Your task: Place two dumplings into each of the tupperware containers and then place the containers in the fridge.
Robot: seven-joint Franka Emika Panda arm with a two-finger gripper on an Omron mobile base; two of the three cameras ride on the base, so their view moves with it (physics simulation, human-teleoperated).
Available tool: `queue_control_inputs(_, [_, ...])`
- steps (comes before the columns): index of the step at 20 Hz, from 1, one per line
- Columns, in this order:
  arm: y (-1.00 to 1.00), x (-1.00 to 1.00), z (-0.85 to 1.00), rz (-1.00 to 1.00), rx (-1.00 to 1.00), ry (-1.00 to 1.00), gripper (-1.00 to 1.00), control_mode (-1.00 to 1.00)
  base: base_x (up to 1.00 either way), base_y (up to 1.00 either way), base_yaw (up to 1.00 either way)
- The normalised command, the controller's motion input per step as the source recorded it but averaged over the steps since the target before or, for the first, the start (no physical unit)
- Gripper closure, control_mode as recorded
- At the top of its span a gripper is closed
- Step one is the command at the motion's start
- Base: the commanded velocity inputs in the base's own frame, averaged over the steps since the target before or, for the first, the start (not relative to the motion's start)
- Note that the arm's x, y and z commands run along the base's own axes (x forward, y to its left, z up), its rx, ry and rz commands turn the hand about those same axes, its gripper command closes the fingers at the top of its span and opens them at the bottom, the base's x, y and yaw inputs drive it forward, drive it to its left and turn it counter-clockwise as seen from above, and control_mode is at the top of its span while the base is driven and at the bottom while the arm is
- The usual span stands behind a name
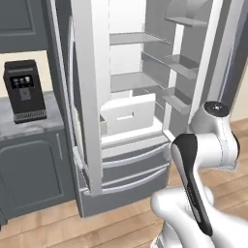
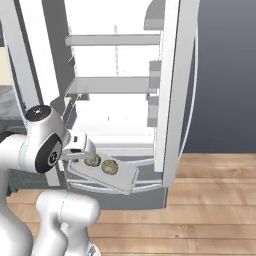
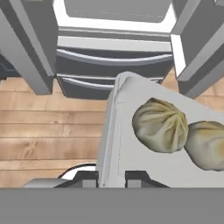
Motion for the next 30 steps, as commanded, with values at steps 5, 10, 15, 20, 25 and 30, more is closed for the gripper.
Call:
queue_control_inputs(5, [0.00, 0.00, 0.00, 0.00, 0.00, 0.00, 1.00, 1.00, 0.60, 0.00, -0.19])
queue_control_inputs(10, [0.00, 0.00, 0.00, 0.00, 0.00, 0.00, 1.00, 1.00, 0.50, 0.00, -0.25])
queue_control_inputs(15, [0.00, 0.00, 0.00, 0.00, 0.00, 0.00, 1.00, 1.00, 0.48, 0.00, -0.23])
queue_control_inputs(20, [0.00, 0.00, 0.00, 0.00, 0.00, 0.00, 1.00, 1.00, 0.51, 0.05, -0.23])
queue_control_inputs(25, [0.00, 0.00, 0.00, 0.00, 0.00, 0.00, 1.00, 1.00, 0.41, 0.19, -0.26])
queue_control_inputs(30, [0.00, 0.00, 0.00, 0.00, 0.00, 0.00, 1.00, 1.00, 0.38, 0.20, -0.24])
